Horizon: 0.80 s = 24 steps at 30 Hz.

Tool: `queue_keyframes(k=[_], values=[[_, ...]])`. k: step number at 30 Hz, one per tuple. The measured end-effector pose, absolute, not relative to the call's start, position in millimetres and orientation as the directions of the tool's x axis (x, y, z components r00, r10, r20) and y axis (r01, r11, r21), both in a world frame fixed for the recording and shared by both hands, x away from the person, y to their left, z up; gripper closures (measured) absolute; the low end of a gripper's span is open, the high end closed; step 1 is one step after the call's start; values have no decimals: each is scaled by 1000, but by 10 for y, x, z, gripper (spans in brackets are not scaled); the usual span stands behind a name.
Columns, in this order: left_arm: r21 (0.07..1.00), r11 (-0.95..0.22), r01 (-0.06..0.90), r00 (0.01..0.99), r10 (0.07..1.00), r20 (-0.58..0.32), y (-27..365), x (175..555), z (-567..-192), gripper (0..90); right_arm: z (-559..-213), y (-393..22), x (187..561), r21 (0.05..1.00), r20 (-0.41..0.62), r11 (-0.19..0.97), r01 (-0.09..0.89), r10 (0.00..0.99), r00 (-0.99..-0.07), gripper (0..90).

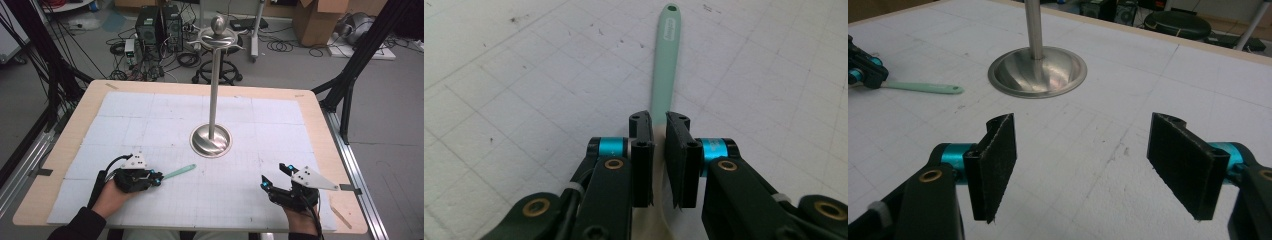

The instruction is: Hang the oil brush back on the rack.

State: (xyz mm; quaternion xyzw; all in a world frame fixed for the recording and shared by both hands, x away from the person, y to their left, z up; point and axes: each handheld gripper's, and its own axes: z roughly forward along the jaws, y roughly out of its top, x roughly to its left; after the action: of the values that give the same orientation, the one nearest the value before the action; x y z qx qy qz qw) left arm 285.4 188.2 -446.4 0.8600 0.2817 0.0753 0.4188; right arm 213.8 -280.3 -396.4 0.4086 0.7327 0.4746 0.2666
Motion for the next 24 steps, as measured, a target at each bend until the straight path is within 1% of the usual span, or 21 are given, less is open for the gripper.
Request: queue_keyframes(k=[4,9,12,14,24], values=[[762,-472,443,818,560,-128,1891,2861,-4462,819,-3962,-2808,2135,914,-2,214,345,851,-524,268],[779,-442,444,810,570,-138,1913,2853,-4436,819,-3961,-2816,2132,915,-1,211,344,853,-523,268],[806,-410,427,808,574,-137,1937,2837,-4399,819,-3960,-2816,2130,915,0,212,344,852,-524,268],[822,-380,425,807,570,-153,1950,2821,-4373,819,-3959,-2816,2130,915,-2,213,342,851,-526,268],[874,-303,381,816,554,-164,1980,2754,-4280,819,-3940,-2782,2131,916,7,212,340,840,-543,267]])
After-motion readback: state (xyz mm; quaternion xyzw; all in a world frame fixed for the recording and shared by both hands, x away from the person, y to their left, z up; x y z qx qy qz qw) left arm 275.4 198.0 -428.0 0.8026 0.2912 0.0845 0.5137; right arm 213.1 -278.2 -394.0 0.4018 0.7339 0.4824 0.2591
